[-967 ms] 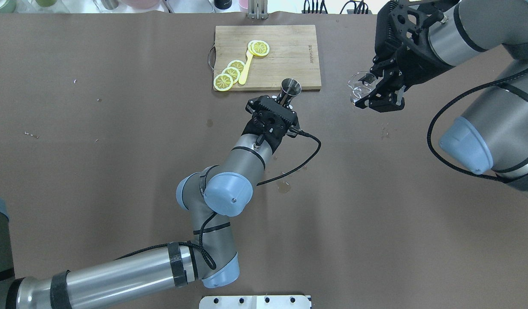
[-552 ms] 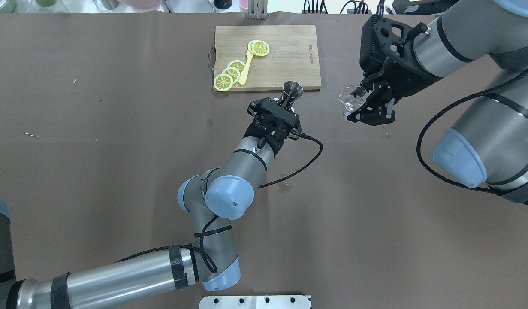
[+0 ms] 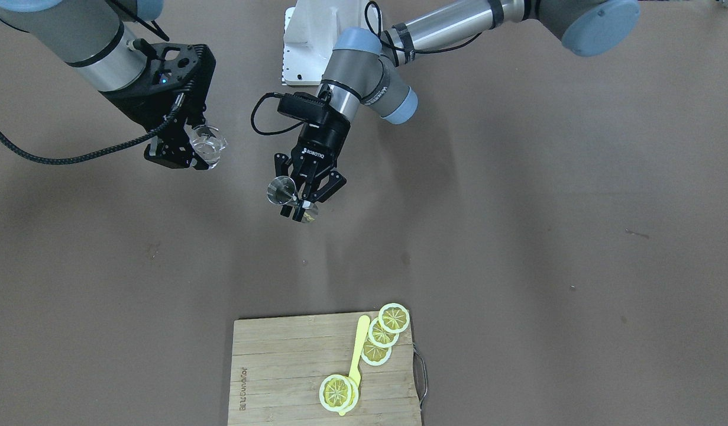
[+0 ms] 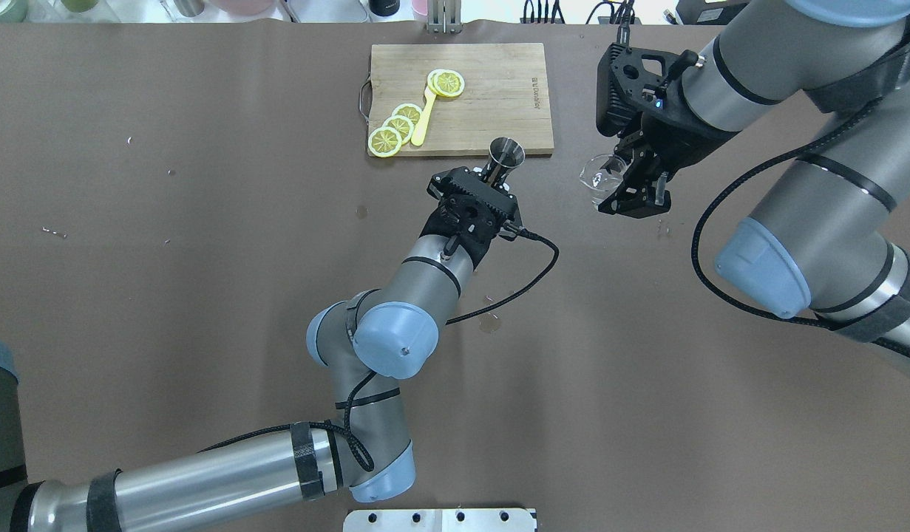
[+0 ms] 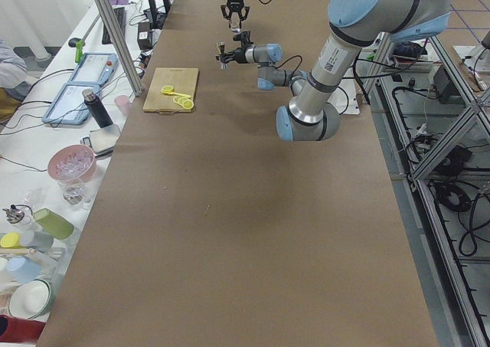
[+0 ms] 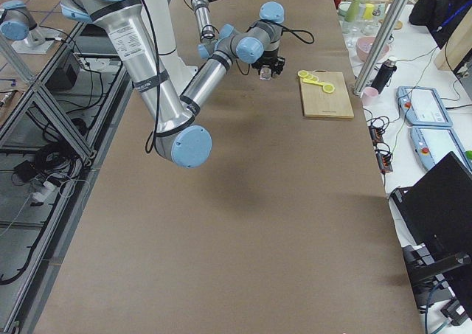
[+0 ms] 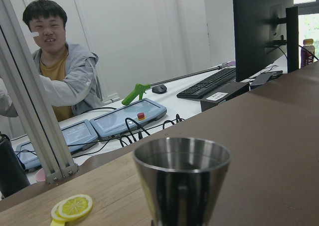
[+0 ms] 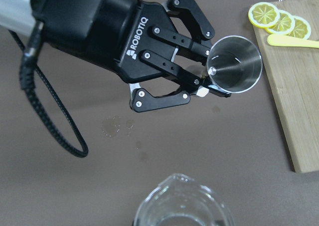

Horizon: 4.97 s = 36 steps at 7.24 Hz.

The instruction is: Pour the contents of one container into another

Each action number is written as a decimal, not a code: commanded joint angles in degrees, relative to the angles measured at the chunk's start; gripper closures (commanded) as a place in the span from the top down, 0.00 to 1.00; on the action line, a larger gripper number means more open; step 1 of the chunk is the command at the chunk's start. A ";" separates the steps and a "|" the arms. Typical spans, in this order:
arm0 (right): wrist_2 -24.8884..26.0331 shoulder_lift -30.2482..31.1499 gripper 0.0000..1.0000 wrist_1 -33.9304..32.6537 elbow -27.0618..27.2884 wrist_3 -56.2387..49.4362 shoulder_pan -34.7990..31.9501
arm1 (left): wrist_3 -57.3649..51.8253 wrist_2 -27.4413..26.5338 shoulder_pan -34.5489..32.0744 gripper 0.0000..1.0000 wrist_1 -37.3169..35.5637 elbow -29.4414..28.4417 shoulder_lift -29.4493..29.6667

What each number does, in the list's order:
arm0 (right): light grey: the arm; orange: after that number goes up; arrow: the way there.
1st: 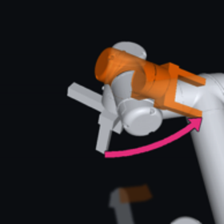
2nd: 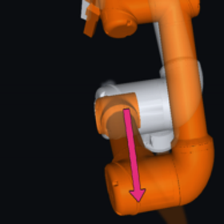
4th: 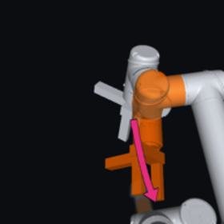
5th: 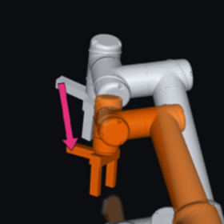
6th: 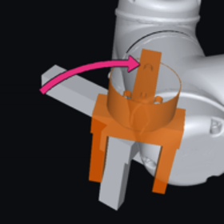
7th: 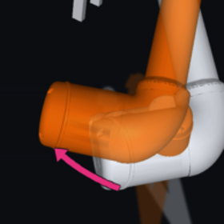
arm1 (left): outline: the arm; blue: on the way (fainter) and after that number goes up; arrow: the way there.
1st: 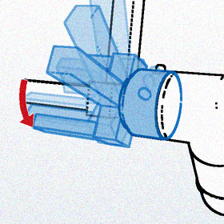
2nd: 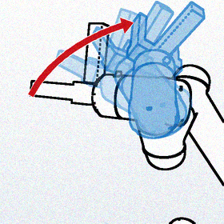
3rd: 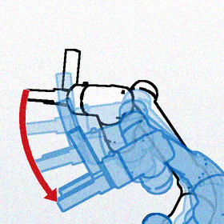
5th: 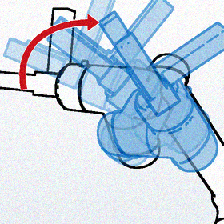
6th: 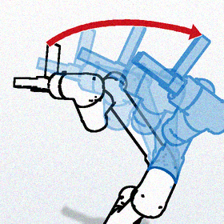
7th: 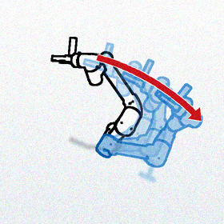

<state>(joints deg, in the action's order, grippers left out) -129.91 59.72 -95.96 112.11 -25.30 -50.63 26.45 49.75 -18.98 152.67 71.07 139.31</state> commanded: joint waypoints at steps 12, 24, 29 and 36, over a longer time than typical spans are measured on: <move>1.51 -17.35 0.00 -12.31 -14.64 -6.69 -1.84 | 0.00 -0.09 -0.09 0.00 0.09 0.82 -0.26; 4.93 -22.09 0.00 -25.58 -15.69 -17.31 0.44 | 0.00 -0.09 0.00 0.00 0.18 1.44 -0.62; 7.04 -28.24 0.00 -28.22 -23.86 -21.19 0.79 | 0.00 -0.09 0.00 0.00 0.18 1.44 -0.70; 10.91 -31.50 0.00 -35.25 -25.89 -26.90 2.02 | -0.09 -0.18 0.00 0.00 0.09 1.44 -0.70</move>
<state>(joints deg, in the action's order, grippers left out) -119.41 28.94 -130.12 86.41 -51.80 -48.85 26.37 49.57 -18.99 152.75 72.51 138.60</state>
